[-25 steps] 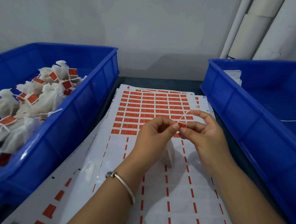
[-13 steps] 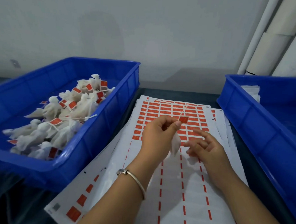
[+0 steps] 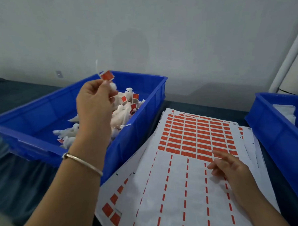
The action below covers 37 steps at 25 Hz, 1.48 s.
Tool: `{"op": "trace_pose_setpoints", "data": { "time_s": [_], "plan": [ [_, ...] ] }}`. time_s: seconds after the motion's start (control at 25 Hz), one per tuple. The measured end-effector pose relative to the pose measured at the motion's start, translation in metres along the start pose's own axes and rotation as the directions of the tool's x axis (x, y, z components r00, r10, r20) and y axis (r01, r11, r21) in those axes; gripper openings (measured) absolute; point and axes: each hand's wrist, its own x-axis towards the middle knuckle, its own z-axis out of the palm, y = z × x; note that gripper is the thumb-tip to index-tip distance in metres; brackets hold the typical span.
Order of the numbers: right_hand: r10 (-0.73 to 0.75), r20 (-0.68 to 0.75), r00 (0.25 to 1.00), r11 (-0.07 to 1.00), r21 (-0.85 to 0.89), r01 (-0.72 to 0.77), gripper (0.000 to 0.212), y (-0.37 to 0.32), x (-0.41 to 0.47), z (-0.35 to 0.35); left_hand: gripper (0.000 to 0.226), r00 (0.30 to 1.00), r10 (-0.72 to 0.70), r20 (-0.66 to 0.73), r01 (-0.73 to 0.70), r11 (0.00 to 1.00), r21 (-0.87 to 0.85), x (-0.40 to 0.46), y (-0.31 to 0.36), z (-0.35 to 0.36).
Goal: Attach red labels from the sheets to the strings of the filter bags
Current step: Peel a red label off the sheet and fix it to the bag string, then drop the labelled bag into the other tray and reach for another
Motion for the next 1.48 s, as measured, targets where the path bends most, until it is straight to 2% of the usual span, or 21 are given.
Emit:
{"op": "trace_pose_setpoints", "data": {
  "time_s": [0.08,0.12,0.2,0.32,0.4,0.52,0.6,0.64,0.72,0.8,0.88,0.96,1.0,1.04,1.12,1.2,1.24,1.32,1.36,1.4,1.48],
  "plan": [
    [-0.002,-0.007,1.000,1.000,-0.008,0.002,0.015,-0.001,-0.002,0.001,0.010,1.000,0.021,-0.023,-0.011,0.928,0.372,0.016,-0.014,-0.013],
    [0.002,-0.013,1.000,1.000,-0.011,-0.002,0.015,-0.001,-0.002,0.002,0.013,0.999,0.046,0.008,-0.042,0.812,0.582,0.022,-0.022,-0.018],
    [0.009,-0.021,1.000,1.000,-0.022,-0.009,0.014,-0.002,-0.002,0.002,0.015,0.992,0.023,0.124,-0.114,0.595,0.796,0.029,-0.035,-0.026],
    [0.026,-0.024,0.999,0.999,-0.029,-0.027,0.014,-0.006,-0.002,0.001,0.020,0.967,-0.107,0.230,-0.156,0.464,0.872,0.029,-0.045,-0.025],
    [0.039,-0.037,0.999,0.998,-0.038,-0.040,0.014,-0.007,-0.003,0.002,0.029,0.959,-0.133,0.252,-0.174,0.424,0.889,0.024,-0.046,-0.021],
    [0.073,-0.049,0.996,0.996,-0.040,-0.075,0.013,-0.011,-0.006,0.006,0.033,0.962,0.070,0.264,-0.265,0.472,0.841,0.002,-0.041,-0.012],
    [0.122,-0.012,0.992,0.991,-0.048,-0.123,0.010,-0.013,-0.006,0.011,0.027,0.918,0.197,0.345,-0.396,0.524,0.754,-0.020,-0.040,0.007],
    [0.145,0.007,0.989,0.986,-0.080,-0.144,0.009,-0.017,-0.005,0.013,0.024,0.883,0.181,0.432,-0.456,0.540,0.707,-0.035,-0.042,0.022],
    [0.161,0.007,0.987,0.978,-0.139,-0.159,0.010,-0.033,0.002,0.014,0.020,0.785,0.016,0.619,-0.514,0.574,0.637,-0.067,-0.055,0.057],
    [0.088,-0.066,0.994,0.978,-0.184,-0.099,0.010,-0.058,0.013,0.005,0.021,0.657,-0.165,0.736,-0.566,0.537,0.626,-0.100,-0.075,0.087],
    [-0.024,-0.180,0.983,0.985,-0.172,-0.008,0.013,-0.087,0.024,-0.015,0.034,0.510,-0.298,0.807,-0.631,0.508,0.586,-0.129,-0.106,0.101],
    [-0.122,-0.265,0.956,0.987,-0.137,0.088,0.018,-0.113,0.033,-0.042,0.058,0.328,-0.388,0.862,-0.735,0.469,0.490,-0.150,-0.138,0.105],
    [-0.162,-0.305,0.938,0.980,-0.160,0.118,0.020,-0.121,0.038,-0.058,0.066,0.279,-0.400,0.873,-0.785,0.429,0.447,-0.156,-0.152,0.106],
    [-0.189,-0.344,0.920,0.973,-0.192,0.128,0.022,-0.127,0.043,-0.075,0.071,0.275,-0.389,0.879,-0.820,0.383,0.426,-0.162,-0.163,0.108],
    [-0.189,-0.423,0.886,0.963,-0.255,0.084,0.028,-0.130,0.054,-0.111,0.077,0.333,-0.336,0.881,-0.832,0.334,0.442,-0.168,-0.178,0.114],
    [-0.145,-0.498,0.855,0.920,-0.386,-0.068,0.029,-0.116,0.064,-0.150,0.080,0.382,-0.290,0.878,-0.825,0.322,0.465,-0.174,-0.183,0.119],
    [-0.097,-0.500,0.860,0.854,-0.486,-0.186,0.027,-0.102,0.068,-0.172,0.081,0.399,-0.271,0.876,-0.820,0.321,0.473,-0.176,-0.185,0.120],
    [0.142,-0.412,0.900,0.676,-0.624,-0.392,0.025,-0.069,0.067,-0.211,0.082,0.415,-0.255,0.873,-0.818,0.317,0.481,-0.176,-0.187,0.121],
    [0.309,-0.339,0.888,0.609,-0.647,-0.459,0.024,-0.054,0.062,-0.225,0.081,0.416,-0.253,0.873,-0.818,0.316,0.481,-0.176,-0.188,0.121],
    [0.458,-0.260,0.850,0.578,-0.639,-0.507,0.024,-0.042,0.055,-0.234,0.081,0.418,-0.252,0.873,-0.816,0.317,0.483,-0.176,-0.187,0.121],
    [0.597,-0.159,0.787,0.610,-0.548,-0.573,0.029,-0.026,0.045,-0.246,0.081,0.422,-0.249,0.872,-0.813,0.320,0.486,-0.178,-0.186,0.120]
  ]
}}
